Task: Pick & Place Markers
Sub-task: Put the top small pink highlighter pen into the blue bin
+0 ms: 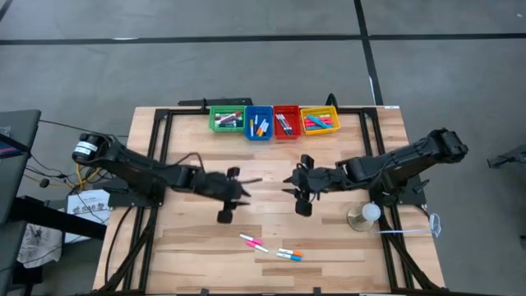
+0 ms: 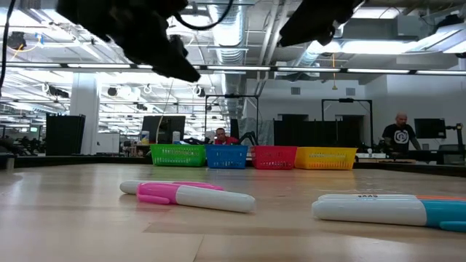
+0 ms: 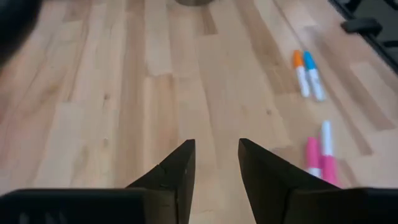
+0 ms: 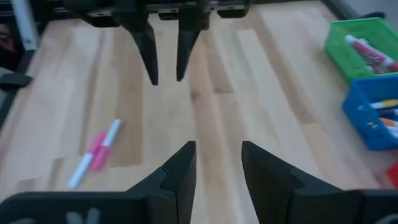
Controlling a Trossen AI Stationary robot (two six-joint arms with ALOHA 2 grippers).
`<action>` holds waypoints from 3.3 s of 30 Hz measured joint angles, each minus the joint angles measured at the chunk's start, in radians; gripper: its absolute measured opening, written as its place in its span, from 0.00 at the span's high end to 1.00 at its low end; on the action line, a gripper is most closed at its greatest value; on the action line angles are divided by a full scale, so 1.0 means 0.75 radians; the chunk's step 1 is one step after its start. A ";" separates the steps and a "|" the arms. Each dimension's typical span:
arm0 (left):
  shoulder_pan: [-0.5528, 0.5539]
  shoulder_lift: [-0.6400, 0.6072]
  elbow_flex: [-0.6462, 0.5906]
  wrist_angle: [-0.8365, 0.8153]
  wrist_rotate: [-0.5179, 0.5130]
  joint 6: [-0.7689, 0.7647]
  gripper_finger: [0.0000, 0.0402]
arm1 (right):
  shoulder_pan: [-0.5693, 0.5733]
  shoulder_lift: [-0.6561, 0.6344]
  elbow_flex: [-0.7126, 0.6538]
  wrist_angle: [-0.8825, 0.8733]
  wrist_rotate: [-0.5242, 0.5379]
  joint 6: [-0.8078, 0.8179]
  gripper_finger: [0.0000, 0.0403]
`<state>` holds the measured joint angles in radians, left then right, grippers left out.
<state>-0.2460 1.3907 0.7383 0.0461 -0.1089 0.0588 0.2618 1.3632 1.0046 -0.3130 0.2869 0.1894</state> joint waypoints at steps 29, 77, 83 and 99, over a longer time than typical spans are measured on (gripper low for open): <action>-0.332 0.418 -0.002 0.229 0.009 -0.331 0.70 | 0.347 -0.001 0.000 -0.011 0.041 0.202 0.71; -0.326 0.575 0.004 0.226 0.056 -0.217 0.72 | 0.346 0.000 -0.001 -0.005 0.044 0.251 0.71; -0.327 0.576 0.003 0.218 0.061 -0.199 0.84 | 0.346 0.000 -0.001 -0.005 0.044 0.251 0.71; -0.313 0.497 -0.007 0.168 -0.007 -0.198 0.91 | 0.346 0.000 -0.001 -0.005 0.041 0.251 0.71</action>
<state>-0.4810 1.7636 0.7331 0.1722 -0.1141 -0.0898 0.5213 1.3632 1.0039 -0.3164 0.3176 0.3775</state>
